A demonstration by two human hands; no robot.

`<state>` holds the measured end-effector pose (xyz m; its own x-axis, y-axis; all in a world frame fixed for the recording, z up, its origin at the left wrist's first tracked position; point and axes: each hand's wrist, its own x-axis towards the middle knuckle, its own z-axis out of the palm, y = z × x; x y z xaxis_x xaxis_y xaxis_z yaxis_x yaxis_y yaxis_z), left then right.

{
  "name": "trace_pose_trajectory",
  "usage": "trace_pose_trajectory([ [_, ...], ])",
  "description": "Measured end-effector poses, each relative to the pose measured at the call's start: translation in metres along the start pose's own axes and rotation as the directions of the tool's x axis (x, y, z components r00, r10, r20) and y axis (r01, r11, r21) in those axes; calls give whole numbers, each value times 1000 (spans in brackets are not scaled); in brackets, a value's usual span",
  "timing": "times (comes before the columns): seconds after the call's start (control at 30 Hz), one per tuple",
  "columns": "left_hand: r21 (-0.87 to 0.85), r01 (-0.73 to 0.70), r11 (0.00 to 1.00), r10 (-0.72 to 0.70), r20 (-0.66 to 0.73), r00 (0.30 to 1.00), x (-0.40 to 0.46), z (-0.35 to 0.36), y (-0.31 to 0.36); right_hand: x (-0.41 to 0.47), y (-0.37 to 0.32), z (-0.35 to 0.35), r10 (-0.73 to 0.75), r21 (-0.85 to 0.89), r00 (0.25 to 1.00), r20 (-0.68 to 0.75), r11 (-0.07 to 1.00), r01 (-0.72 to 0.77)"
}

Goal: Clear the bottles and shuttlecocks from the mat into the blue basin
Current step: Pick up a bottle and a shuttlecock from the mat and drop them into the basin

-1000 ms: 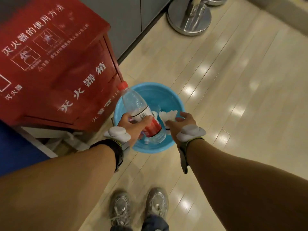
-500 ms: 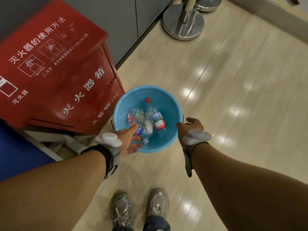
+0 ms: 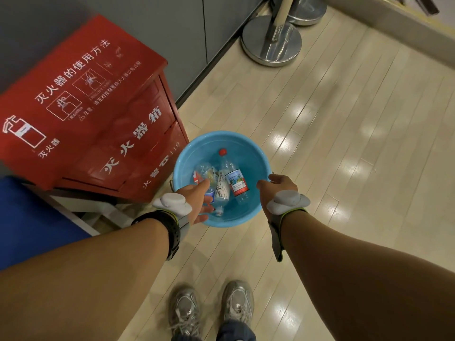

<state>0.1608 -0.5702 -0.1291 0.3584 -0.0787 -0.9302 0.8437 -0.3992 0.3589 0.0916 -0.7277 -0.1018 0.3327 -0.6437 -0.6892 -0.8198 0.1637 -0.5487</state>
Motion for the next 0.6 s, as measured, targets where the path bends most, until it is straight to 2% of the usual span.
trace_pose_trajectory([
  [0.2, 49, -57, 997, 58, -29, 998, -12, -16, 13, -15, -18, 4, -23, -50, 1000, 18, 998, 24],
  [0.4, 28, -187, 982, 189, -110, 976, -63, -32, 54, -32, -64, -4, -31, 66, 998, 59, 997, 27],
  [0.47, -14, -204, 979, 202, -107, 974, -97, -39, 78, -66, -103, -18, -63, 70, 993, 99, 996, 56],
  [0.6, -72, -305, 949, 300, -74, 951, -202, -58, 154, -138, -209, -63, -234, 43, 949, 212, 972, 230],
])
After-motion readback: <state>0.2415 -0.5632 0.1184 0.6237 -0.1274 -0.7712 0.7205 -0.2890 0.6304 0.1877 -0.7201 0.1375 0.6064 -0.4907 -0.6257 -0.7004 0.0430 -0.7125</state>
